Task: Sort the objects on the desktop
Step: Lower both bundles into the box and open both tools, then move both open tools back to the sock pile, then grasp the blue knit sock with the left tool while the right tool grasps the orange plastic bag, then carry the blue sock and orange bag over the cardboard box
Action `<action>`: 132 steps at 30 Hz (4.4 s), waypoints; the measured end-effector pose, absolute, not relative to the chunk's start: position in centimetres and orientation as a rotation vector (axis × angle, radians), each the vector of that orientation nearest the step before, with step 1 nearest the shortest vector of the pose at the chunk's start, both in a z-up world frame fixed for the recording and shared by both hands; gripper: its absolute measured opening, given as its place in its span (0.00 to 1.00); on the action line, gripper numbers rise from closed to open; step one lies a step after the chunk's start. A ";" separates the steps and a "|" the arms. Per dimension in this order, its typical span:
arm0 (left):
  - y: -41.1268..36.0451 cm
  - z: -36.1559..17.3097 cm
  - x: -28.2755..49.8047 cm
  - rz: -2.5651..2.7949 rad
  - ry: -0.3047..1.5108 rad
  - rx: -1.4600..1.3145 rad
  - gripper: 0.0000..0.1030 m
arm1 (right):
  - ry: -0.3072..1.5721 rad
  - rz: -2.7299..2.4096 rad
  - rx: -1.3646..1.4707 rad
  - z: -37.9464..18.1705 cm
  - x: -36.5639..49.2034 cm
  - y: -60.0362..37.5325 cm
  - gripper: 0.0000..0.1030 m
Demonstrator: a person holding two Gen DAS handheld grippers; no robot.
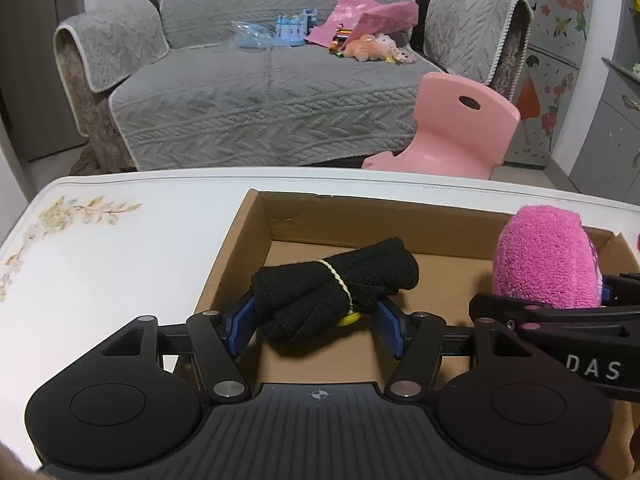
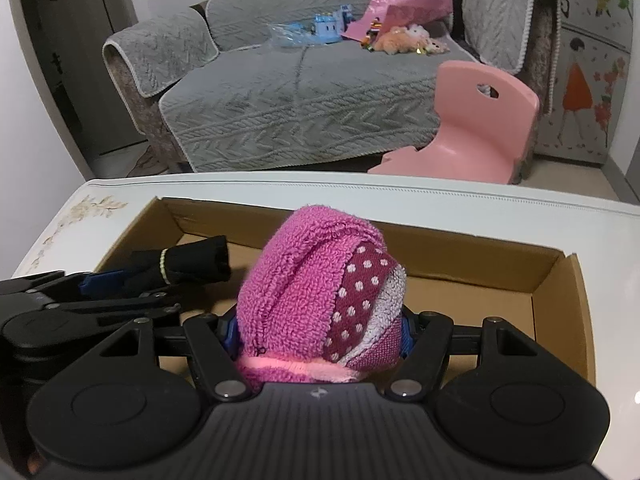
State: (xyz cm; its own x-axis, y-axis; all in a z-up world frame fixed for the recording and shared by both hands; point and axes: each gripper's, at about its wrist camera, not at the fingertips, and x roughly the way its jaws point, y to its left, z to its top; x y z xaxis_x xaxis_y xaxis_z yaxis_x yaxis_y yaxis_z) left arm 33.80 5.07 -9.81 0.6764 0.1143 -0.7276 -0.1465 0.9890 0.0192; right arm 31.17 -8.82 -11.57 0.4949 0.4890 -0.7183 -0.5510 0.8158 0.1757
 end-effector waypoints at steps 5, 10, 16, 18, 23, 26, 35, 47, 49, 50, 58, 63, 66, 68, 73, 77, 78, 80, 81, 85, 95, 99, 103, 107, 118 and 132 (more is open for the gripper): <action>4.9 -9.8 33.2 0.138 0.824 -0.042 0.66 | 0.833 0.623 -0.073 -12.1 31.7 -8.8 0.69; 4.1 -9.9 32.5 0.084 0.843 -0.032 0.70 | 0.796 0.609 -0.044 -11.4 31.6 -10.0 0.99; 3.2 -8.3 31.0 0.073 0.804 -0.003 0.86 | 0.734 0.644 -0.047 -8.9 29.7 -11.4 0.99; 3.0 -7.2 30.0 0.065 0.781 0.014 0.86 | 0.721 0.655 -0.042 -8.0 29.0 -12.1 0.99; 3.3 -3.7 25.9 0.040 0.705 0.023 0.86 | 0.680 0.681 0.012 -5.1 26.7 -15.4 1.00; 4.3 -1.5 22.7 0.030 0.647 0.016 0.98 | 0.641 0.690 0.057 -3.6 24.5 -18.6 1.00; 8.2 -1.9 12.7 0.084 0.617 0.039 1.00 | 0.590 0.631 0.050 -4.4 14.5 -28.9 1.00; 4.5 -6.3 3.5 -0.074 0.693 0.072 1.00 | 0.635 0.608 -0.210 -11.1 7.4 -31.3 1.00; 3.2 -6.8 2.2 -0.109 0.698 0.099 1.00 | 0.644 0.613 -0.213 -11.8 7.2 -31.1 1.00; 2.6 -7.1 1.8 -0.124 0.700 0.104 1.00 | 0.648 0.615 -0.211 -12.1 7.4 -30.7 1.00; -1.2 -9.6 1.2 -0.168 0.768 0.046 1.00 | 0.648 0.624 -0.190 -12.8 7.8 -31.3 1.00; -2.5 -10.3 1.8 -0.168 0.797 0.013 1.00 | 0.663 0.643 -0.177 -13.5 7.1 -31.7 1.00; -2.8 -10.7 2.2 -0.153 0.809 0.001 1.00 | 0.671 0.646 -0.174 -13.7 7.0 -31.8 1.00; -2.6 -11.0 2.5 -0.143 0.817 -0.013 1.00 | 0.680 0.642 -0.173 -13.8 7.1 -31.8 1.00; -2.2 -11.8 3.2 -0.111 0.841 -0.031 1.00 | 0.711 0.638 -0.174 -14.1 7.6 -31.5 0.99; -1.6 -12.3 3.6 -0.092 0.854 -0.060 0.99 | 0.740 0.645 -0.179 -14.4 7.9 -31.3 0.97; -1.5 -12.3 3.6 -0.082 0.848 -0.062 0.99 | 0.746 0.647 -0.180 -14.4 8.0 -31.3 0.94; -1.5 -12.3 3.7 -0.071 0.845 -0.059 0.99 | 0.759 0.645 -0.187 -14.5 8.0 -31.2 0.90; -1.5 -12.3 3.7 -0.069 0.845 -0.056 0.99 | 0.765 0.643 -0.189 -14.5 8.1 -31.2 0.87; -1.7 -12.3 3.6 -0.062 0.844 -0.044 0.97 | 0.795 0.647 -0.189 -14.8 8.3 -31.1 0.71; -1.9 -11.9 2.7 -0.075 0.820 -0.003 0.71 | 0.818 0.633 -0.212 -15.0 8.4 -30.9 0.48; -2.0 -11.9 2.3 -0.076 0.817 0.013 0.69 | 0.813 0.631 -0.210 -14.9 8.4 -31.0 0.46; -1.7 -11.7 1.9 -0.071 0.814 0.018 0.65 | 0.800 0.626 -0.201 -14.7 8.2 -31.1 0.46; -1.4 -11.3 1.1 -0.066 0.803 0.032 0.64 | 0.792 0.629 -0.189 -14.5 8.0 -31.3 0.46; 0.0 -7.9 -0.6 -0.062 0.732 0.073 0.63 | 0.777 0.621 -0.144 -13.5 7.6 -32.5 0.46; 3.2 1.8 7.8 -0.018 0.603 0.100 0.63 | 0.572 0.679 -0.061 -3.2 12.4 -30.7 0.46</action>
